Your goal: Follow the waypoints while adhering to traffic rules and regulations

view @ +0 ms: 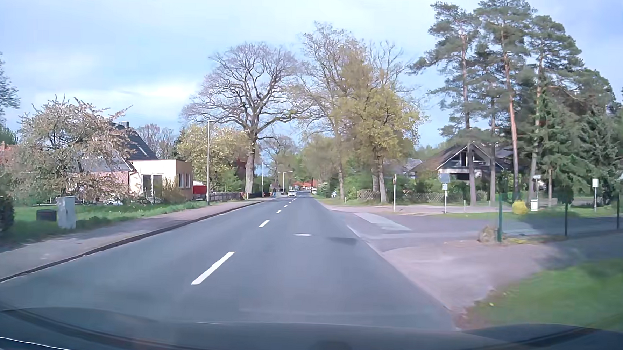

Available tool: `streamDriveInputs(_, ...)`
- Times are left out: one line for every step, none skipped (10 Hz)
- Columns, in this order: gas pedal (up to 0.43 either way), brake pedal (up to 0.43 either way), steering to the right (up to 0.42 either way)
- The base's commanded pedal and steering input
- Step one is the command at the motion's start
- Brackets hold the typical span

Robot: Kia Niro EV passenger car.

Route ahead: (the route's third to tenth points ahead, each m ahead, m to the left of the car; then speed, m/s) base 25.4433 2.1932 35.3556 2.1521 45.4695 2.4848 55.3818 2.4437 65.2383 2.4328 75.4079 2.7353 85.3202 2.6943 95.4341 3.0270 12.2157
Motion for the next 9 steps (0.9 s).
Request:
streamDriveInputs(0.047, 0.0, -0.004)
streamDriveInputs(0.047, 0.0, -0.004)
streamDriveInputs(0.047, 0.0, -0.004)
streamDriveInputs(0.047, 0.0, -0.004)
streamDriveInputs(0.047, 0.0, -0.004)
streamDriveInputs(0.047, 0.0, -0.003)
streamDriveInputs(0.059, 0.0, -0.003)
streamDriveInputs(0.059, 0.0, -0.003)
streamDriveInputs(0.059, 0.0, -0.003)
